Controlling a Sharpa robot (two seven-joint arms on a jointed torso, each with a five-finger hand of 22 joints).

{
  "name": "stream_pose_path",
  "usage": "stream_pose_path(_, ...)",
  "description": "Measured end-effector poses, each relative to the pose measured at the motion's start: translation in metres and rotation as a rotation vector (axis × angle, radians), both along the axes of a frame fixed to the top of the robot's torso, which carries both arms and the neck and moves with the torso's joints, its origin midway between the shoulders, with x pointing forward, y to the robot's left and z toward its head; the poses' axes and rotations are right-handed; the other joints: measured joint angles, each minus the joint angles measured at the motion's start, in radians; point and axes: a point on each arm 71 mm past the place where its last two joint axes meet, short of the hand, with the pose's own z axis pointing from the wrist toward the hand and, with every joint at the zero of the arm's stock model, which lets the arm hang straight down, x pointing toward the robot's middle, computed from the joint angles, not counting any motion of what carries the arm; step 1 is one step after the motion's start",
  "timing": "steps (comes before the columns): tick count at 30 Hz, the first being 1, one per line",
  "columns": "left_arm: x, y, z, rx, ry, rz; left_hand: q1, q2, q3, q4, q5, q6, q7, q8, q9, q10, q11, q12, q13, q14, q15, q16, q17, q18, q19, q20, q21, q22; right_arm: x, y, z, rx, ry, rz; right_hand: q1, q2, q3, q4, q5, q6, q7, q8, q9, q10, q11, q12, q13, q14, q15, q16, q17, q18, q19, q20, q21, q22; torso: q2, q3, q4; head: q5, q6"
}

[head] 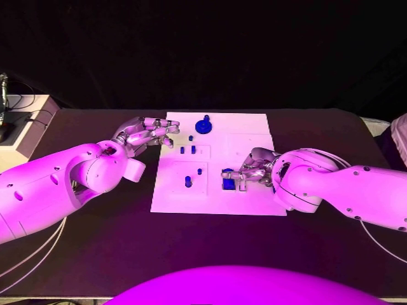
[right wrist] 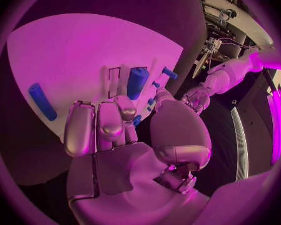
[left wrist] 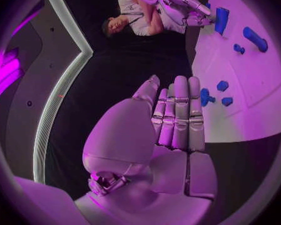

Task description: Assemble the parts on the task board

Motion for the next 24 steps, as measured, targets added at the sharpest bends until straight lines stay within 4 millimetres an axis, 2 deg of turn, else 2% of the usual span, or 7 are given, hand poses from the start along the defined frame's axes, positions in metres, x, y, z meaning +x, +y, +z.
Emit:
stream_pose_path(6,0.000,0.000,0.000,0.000,0.000,0.001,0.000,0.000,0.000,0.000,0.000,0.000,0.000,0.000,0.000,0.000,0.000,0.000,0.000,0.000,0.000,0.000,0.000,0.000,0.000,0.000,0.000,0.000,-0.002,-0.008,0.003,0.012,-0.011,-0.008,0.002,0.001,0.000,0.000,0.006,0.000,0.000,0.000,0.002,0.000,0.000,0.000,0.000,0.000,0.000,0.000,0.002,0.000,0.000,0.000,0.000,0.000,0.000,0.0000,-0.0015,0.002,0.003)
stream_pose_path(9,0.000,0.000,0.000,0.000,0.000,0.001,0.000,0.000,0.000,0.000,0.000,0.000,0.000,0.000,0.000,0.000,0.000,0.000,0.000,0.000,0.000,0.000,0.000,0.000,0.000,0.000,0.000,0.000,-0.004,-0.011,0.005,0.019,-0.017,-0.007,0.033,0.033,-0.011,-0.013,0.018,0.003,-0.003,0.000,0.003,0.000,0.000,0.000,0.000,0.000,0.000,0.000,0.003,0.000,0.000,0.000,0.000,0.000,0.000,0.0000,-0.0015,0.001,0.004)
stream_pose_path(12,0.000,0.000,0.000,0.000,0.000,0.000,0.000,0.000,0.000,0.000,0.000,0.000,0.000,0.000,0.000,0.000,0.000,0.000,0.000,-0.004,0.004,-0.004,0.000,0.000,0.000,0.000,-0.004,0.003,-0.005,-0.016,0.006,0.030,-0.020,-0.006,0.090,0.074,-0.024,-0.092,0.043,0.010,-0.006,0.012,0.010,0.001,0.000,0.000,0.001,0.000,0.000,0.000,0.003,0.000,0.000,0.000,0.004,0.000,0.000,-0.0001,-0.0009,-0.001,0.005)
stream_pose_path(13,0.000,0.000,0.000,0.000,0.000,0.000,0.000,0.000,0.000,0.000,0.000,0.000,0.000,0.000,0.000,0.000,0.000,0.000,0.000,-0.004,0.004,-0.004,0.000,0.000,0.000,0.000,-0.004,0.003,-0.006,-0.017,0.006,0.034,-0.020,-0.005,0.110,0.093,-0.034,-0.134,0.051,0.011,-0.006,0.019,0.015,0.003,-0.002,0.000,0.001,0.000,0.000,0.000,0.003,0.000,0.000,0.000,0.004,0.000,0.000,0.0000,-0.0009,-0.001,0.005)
stream_pose_path(17,0.000,0.000,-0.001,0.000,0.001,0.001,0.000,0.000,0.000,0.000,0.000,0.000,0.000,0.000,0.000,0.000,0.000,0.000,0.000,-0.004,0.004,-0.004,0.000,0.000,0.000,0.000,-0.004,0.003,-0.007,-0.026,0.008,0.059,-0.029,-0.013,0.146,0.126,-0.039,-0.225,0.058,0.012,-0.007,0.023,0.021,0.004,-0.004,0.003,0.001,0.000,0.000,-0.004,-0.003,0.000,0.000,0.000,0.004,0.000,0.000,0.0001,-0.0005,-0.002,0.008)
stream_pose_path(21,0.000,0.000,-0.001,-0.002,-0.002,0.001,0.000,0.000,0.000,0.000,0.000,0.000,0.000,0.000,0.000,0.000,0.000,0.005,0.000,-0.004,0.004,-0.004,0.000,0.000,0.000,0.000,-0.004,0.004,-0.006,-0.044,0.009,0.084,-0.042,-0.044,0.166,0.145,-0.026,-0.264,0.109,0.008,-0.004,0.020,0.013,0.004,-0.004,0.003,0.001,0.000,0.000,-0.004,-0.005,0.000,0.000,0.000,0.004,0.000,0.000,0.0000,-0.0009,-0.004,0.010)
stream_pose_path(24,-0.001,0.000,-0.001,-0.004,-0.005,0.001,0.000,0.000,0.000,0.000,0.000,0.000,0.000,0.000,0.000,0.000,0.000,0.005,0.000,-0.004,0.004,-0.004,0.000,0.000,0.000,0.000,-0.004,0.004,-0.006,-0.063,0.010,0.097,-0.044,-0.078,0.179,0.158,-0.024,-0.288,0.129,0.008,-0.004,0.012,0.006,0.004,-0.004,0.003,0.001,0.000,0.000,-0.004,-0.006,0.000,0.000,0.000,0.004,0.000,0.000,0.0001,-0.0013,-0.007,0.012)
